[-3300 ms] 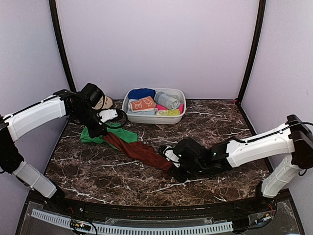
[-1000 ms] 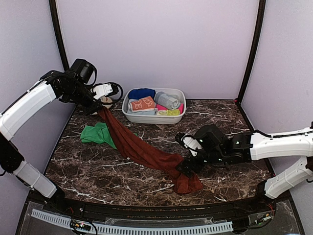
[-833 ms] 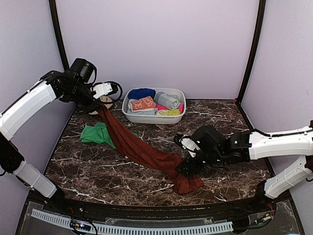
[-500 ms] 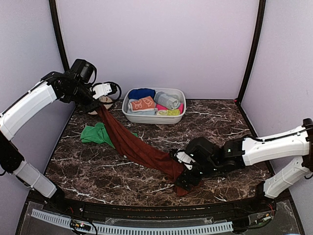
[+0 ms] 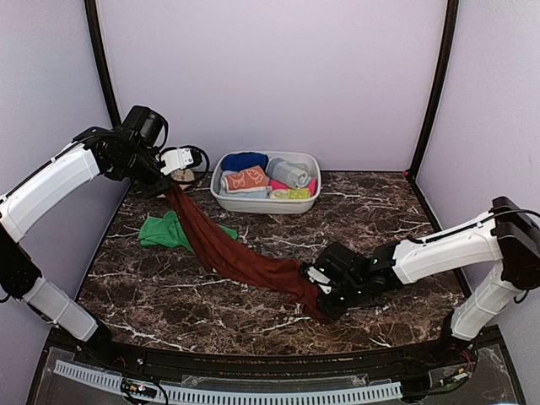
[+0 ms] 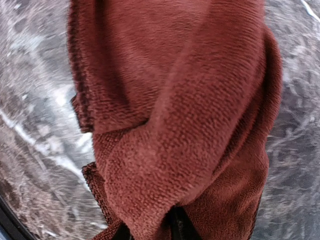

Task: Roll the towels
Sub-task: Adjust the towel at the center of the board, then pick up the towel from the center of the board.

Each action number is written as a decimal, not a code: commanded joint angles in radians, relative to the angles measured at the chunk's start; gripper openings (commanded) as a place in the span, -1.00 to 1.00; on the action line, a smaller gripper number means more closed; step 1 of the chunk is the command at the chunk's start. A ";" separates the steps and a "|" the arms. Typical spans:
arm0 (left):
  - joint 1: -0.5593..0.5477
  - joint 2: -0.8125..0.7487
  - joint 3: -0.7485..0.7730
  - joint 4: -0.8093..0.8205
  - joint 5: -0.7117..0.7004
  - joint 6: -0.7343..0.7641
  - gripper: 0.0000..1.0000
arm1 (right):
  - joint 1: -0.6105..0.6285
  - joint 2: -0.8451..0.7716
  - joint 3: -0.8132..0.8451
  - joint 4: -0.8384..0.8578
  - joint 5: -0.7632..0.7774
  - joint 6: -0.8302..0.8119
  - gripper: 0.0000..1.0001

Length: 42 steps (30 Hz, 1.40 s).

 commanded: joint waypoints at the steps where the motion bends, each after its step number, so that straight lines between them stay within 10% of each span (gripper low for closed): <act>1: 0.010 -0.050 -0.026 0.021 -0.010 0.018 -1.00 | -0.102 -0.069 -0.030 0.001 0.009 0.003 -0.55; 4: 0.010 -0.048 -0.027 0.025 -0.006 0.019 -1.00 | -0.165 -0.107 -0.033 -0.026 0.028 -0.015 0.06; 9: 0.009 -0.040 -0.029 0.029 -0.005 0.019 -1.00 | -0.223 -0.136 0.019 -0.093 0.135 -0.002 0.42; 15: 0.011 -0.034 -0.021 0.030 -0.003 0.018 -1.00 | -0.084 -0.188 0.114 -0.147 0.324 -0.016 0.34; 22: 0.011 -0.031 -0.029 0.030 0.002 0.015 -1.00 | 0.117 -0.094 0.126 -0.042 0.191 0.043 0.09; 42: 0.010 -0.034 -0.027 0.035 0.000 0.021 -1.00 | 0.015 0.071 0.000 0.091 0.025 0.186 -0.11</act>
